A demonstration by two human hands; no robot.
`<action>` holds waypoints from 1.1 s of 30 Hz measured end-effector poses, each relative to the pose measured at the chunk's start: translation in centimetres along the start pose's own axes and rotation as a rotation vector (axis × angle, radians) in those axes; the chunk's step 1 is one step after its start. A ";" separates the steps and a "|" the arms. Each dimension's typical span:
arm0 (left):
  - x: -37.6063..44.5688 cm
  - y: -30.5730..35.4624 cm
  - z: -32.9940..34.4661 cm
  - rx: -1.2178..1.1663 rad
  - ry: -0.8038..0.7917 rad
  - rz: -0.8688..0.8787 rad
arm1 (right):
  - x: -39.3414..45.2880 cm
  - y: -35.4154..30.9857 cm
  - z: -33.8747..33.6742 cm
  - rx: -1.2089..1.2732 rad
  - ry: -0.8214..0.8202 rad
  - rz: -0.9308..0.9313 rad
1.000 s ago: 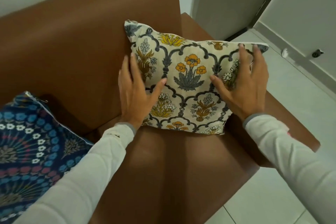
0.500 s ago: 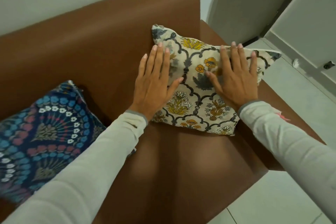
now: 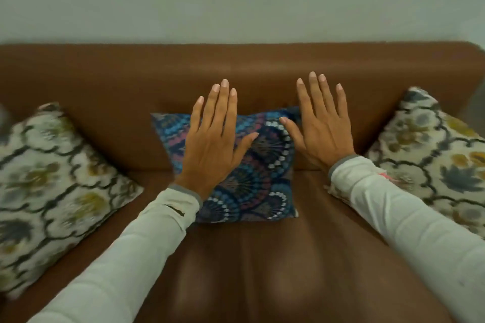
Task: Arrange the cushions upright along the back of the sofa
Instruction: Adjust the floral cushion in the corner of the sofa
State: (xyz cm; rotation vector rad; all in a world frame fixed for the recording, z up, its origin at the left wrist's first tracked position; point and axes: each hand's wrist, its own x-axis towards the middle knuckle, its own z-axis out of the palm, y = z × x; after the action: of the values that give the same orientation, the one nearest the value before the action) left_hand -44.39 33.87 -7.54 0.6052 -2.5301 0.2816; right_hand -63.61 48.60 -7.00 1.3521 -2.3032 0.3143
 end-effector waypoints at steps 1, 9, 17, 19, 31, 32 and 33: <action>-1.3 -2.3 -0.7 0.025 0.001 -0.032 | 0.9 -2.7 0.4 0.025 -0.010 -0.037; -15.1 -18.8 -6.1 0.190 -0.039 -0.327 | 5.0 -25.1 2.3 0.206 -0.072 -0.312; -31.5 -30.2 -8.5 -0.022 0.070 -1.170 | 4.3 -39.4 6.3 0.817 -0.801 -0.089; -35.0 -31.6 -8.7 -0.080 0.080 -1.326 | 5.0 -42.3 7.9 0.992 -0.952 0.126; -34.5 -38.7 -3.6 -0.539 0.103 -1.132 | 7.5 -49.7 15.9 1.342 -0.898 0.537; -34.4 -38.8 -3.4 -0.524 0.107 -1.113 | 7.3 -49.3 15.9 1.352 -0.872 0.540; -34.5 -38.8 -3.2 -0.511 0.109 -1.108 | 7.2 -49.0 15.8 1.362 -0.846 0.548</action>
State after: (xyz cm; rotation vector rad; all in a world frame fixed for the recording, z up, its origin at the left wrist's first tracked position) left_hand 1.67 13.27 -20.12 1.5431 -1.6939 -0.6736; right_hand -28.18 12.44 -18.75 1.4270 -3.2679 2.1385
